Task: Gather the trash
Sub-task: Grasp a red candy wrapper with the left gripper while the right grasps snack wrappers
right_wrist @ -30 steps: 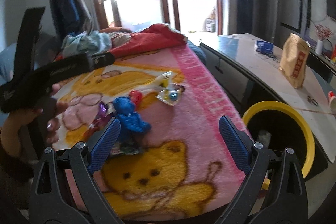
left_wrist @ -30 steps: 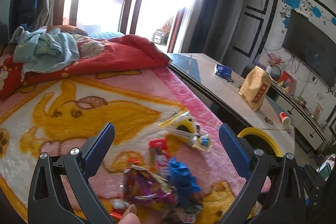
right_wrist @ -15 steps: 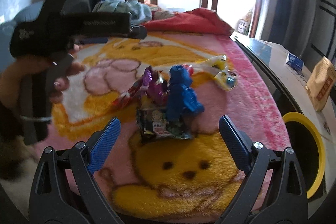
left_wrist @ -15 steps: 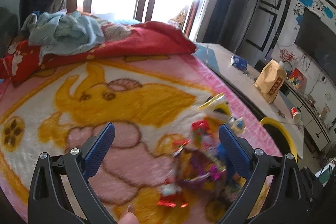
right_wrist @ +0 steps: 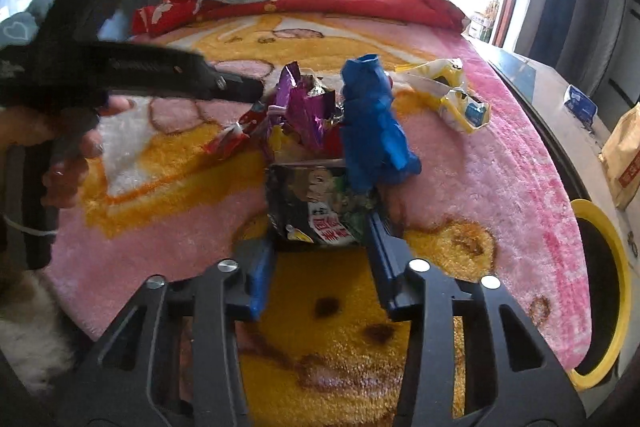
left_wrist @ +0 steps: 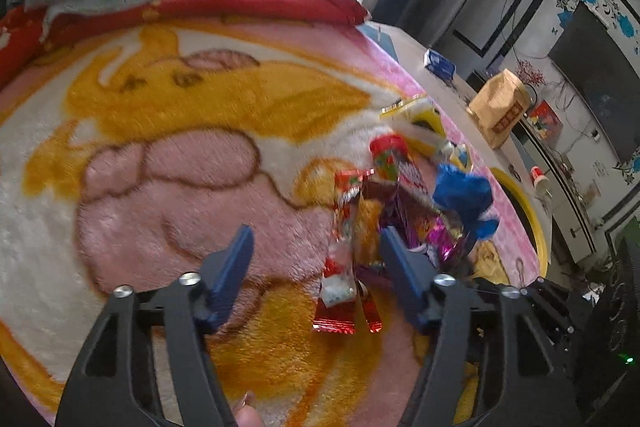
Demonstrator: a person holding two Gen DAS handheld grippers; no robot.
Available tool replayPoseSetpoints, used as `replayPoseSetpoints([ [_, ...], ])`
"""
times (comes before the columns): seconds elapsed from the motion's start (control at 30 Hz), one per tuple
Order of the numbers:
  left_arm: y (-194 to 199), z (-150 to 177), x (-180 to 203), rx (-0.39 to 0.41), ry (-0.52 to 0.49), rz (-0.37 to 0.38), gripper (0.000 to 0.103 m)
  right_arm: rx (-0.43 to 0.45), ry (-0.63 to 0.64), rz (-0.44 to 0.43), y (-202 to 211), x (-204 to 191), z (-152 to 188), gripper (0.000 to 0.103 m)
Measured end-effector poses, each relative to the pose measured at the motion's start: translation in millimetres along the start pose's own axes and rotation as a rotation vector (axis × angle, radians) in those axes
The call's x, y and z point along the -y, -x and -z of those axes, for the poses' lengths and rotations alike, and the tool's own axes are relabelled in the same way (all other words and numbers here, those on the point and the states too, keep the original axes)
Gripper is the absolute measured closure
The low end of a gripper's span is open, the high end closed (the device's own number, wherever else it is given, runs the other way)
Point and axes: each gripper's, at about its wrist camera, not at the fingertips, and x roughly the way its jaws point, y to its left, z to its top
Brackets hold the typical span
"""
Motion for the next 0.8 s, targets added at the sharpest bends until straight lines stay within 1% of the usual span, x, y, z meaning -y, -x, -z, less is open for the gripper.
replayPoseSetpoints([
  [0.07,-8,3,0,-0.028,0.01,0.017,0.057,0.008,0.019,-0.006,4,-3,-1,0.077],
  [0.1,-11,4,0,-0.037,0.011,0.019,0.061,0.01,0.024,-0.011,7,-4,-2,0.079],
  [0.13,-13,6,1,-0.042,0.004,0.019,0.063,0.014,0.027,-0.021,10,-5,-2,0.084],
  [0.23,-15,7,4,-0.048,-0.011,0.023,0.072,0.023,0.026,-0.038,16,-3,-4,0.085],
  [0.3,-16,7,6,-0.055,-0.011,0.035,0.086,0.025,0.015,-0.05,20,-1,-5,0.085],
  [0.43,-15,6,8,-0.04,-0.012,0.029,0.088,0.026,-0.035,-0.086,27,6,-5,0.086],
  [0.63,13,-7,7,0.06,-0.012,0.024,0.089,0.057,-0.081,-0.121,41,13,-13,0.087],
  [0.8,30,-14,13,0.102,-0.022,0.035,0.089,0.081,-0.103,-0.122,51,19,-18,0.087],
])
